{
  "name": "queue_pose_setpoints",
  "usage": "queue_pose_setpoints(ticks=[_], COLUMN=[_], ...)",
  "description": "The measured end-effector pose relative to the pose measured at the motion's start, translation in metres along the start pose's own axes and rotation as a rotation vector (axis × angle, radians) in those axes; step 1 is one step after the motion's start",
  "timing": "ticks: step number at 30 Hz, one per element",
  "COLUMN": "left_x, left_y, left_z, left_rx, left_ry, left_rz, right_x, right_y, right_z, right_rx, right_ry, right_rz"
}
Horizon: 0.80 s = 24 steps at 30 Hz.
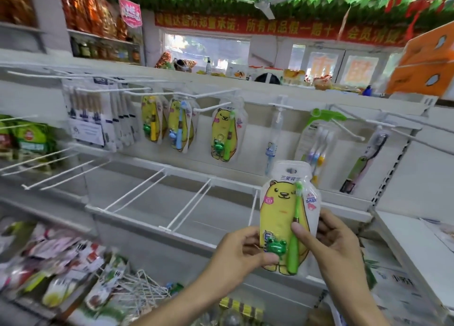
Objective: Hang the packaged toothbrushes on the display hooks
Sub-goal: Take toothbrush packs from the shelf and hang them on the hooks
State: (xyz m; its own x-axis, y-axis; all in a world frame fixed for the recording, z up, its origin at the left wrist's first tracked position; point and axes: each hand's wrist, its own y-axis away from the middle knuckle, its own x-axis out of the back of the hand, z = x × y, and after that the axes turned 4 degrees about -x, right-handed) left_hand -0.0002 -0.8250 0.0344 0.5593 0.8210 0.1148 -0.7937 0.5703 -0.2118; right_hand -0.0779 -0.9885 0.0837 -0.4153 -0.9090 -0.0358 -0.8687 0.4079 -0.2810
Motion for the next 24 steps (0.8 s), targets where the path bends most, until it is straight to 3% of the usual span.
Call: queue_pose_setpoints(ticks=[12, 24], left_x=[0.098, 0.195], left_y=[0.03, 0.009], left_z=[0.0, 0.024], left_rx=[-0.015, -0.212], left_ry=[-0.062, -0.235], left_rz=[0.092, -0.004], right_x=[-0.094, -0.187], right_y=[-0.007, -0.031], right_z=[-0.004, -0.02], right_rx=[0.081, 0.18], right_ry=[-0.006, -0.04], right_rz=[-0.149, 0.0])
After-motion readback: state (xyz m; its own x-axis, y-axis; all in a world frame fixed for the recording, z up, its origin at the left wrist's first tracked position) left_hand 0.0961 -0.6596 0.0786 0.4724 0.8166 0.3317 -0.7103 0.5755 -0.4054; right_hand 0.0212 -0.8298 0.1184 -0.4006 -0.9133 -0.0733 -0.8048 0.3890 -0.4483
